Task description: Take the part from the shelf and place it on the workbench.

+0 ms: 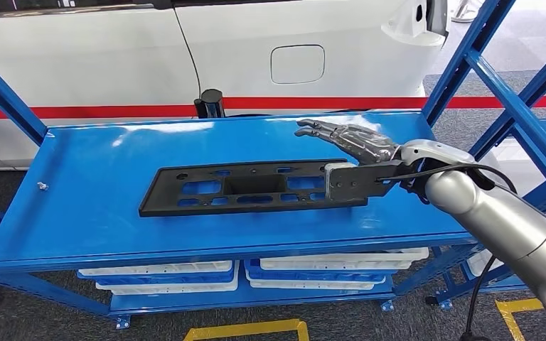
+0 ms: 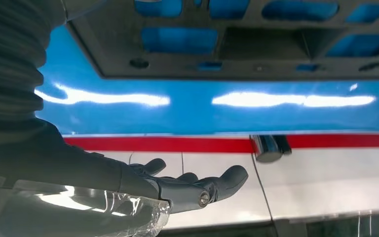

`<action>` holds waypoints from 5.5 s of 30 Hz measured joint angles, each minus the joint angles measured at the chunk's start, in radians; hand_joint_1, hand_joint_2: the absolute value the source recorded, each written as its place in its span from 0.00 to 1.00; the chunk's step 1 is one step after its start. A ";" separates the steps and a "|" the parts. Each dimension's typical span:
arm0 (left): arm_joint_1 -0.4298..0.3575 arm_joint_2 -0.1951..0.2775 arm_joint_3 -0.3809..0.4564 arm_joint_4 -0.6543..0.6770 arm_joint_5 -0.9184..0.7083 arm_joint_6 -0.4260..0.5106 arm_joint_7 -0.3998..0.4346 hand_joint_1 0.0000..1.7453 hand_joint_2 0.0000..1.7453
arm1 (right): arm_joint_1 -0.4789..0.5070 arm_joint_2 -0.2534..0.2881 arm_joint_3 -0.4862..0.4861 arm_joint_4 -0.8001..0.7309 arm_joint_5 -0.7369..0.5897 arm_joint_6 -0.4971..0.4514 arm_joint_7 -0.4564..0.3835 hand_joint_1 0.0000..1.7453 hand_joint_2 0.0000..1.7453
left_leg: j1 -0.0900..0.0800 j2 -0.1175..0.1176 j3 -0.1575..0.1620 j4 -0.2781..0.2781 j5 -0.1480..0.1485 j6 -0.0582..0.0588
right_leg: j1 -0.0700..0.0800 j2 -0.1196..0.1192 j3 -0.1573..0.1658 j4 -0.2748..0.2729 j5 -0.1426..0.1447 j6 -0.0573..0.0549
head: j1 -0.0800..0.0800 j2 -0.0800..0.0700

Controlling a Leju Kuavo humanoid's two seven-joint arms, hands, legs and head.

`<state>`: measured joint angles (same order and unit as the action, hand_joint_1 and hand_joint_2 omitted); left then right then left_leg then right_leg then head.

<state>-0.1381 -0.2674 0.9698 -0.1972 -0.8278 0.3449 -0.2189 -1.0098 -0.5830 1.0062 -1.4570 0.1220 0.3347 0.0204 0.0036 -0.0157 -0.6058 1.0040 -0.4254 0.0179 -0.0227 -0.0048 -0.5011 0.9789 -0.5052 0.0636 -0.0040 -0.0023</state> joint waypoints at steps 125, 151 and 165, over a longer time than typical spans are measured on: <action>-0.011 0.000 -0.028 0.000 0.008 -0.025 -0.143 0.00 1.00 | 0.216 0.309 -0.235 0.594 0.146 -0.674 -0.387 1.00 1.00 | 0.000 0.000 0.004 0.000 0.000 0.000 | 0.000 0.000 0.004 0.000 0.000 0.000 | 0.000 0.000; -0.034 0.003 -0.058 0.000 -0.008 -0.100 -0.094 0.00 1.00 | 0.311 0.391 -0.685 0.071 0.386 -0.782 -0.366 1.00 1.00 | 0.000 0.000 0.001 0.000 0.000 0.000 | 0.000 0.000 0.001 0.000 0.000 0.000 | 0.000 0.000; -0.033 0.003 -0.055 0.000 0.018 -0.053 -0.078 0.00 1.00 | 0.285 0.439 -0.684 0.049 0.394 -0.770 -0.366 1.00 1.00 | 0.000 0.000 0.001 0.000 0.000 0.000 | 0.000 0.000 0.001 0.000 0.000 0.000 | 0.000 0.000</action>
<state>-0.1710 -0.2647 0.9145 -0.1972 -0.8094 0.2923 -0.2964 -0.7249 -0.1440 0.3220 -1.4080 0.5161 -0.4356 -0.3459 0.0037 -0.0154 -0.6047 1.0038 -0.4256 0.0179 -0.0227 -0.0047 -0.5004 0.9792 -0.5053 0.0633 -0.0039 -0.0023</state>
